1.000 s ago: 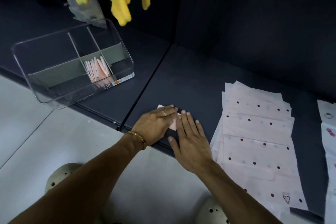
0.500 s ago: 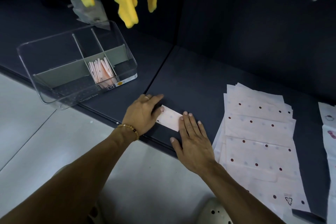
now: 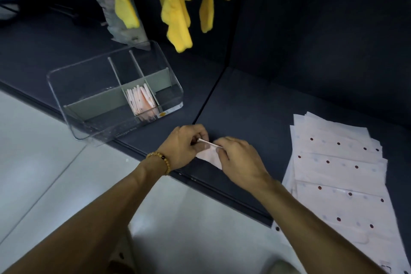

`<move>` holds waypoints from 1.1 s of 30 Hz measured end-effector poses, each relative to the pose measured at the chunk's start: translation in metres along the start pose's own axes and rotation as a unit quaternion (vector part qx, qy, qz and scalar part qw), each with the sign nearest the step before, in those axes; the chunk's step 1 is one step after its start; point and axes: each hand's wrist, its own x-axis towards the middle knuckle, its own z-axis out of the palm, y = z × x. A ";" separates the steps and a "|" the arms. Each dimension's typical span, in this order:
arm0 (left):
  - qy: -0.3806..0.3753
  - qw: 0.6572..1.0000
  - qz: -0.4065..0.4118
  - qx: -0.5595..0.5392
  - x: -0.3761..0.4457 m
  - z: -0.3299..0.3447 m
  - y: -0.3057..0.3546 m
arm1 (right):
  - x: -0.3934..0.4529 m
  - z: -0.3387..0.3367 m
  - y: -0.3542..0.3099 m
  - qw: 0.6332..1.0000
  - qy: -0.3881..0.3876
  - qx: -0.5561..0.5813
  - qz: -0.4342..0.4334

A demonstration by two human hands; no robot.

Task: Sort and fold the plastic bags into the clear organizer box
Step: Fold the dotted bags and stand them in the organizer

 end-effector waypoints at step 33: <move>0.054 0.887 0.098 0.448 0.016 -0.127 -0.113 | 0.133 0.023 -0.088 0.933 0.131 0.317 0.110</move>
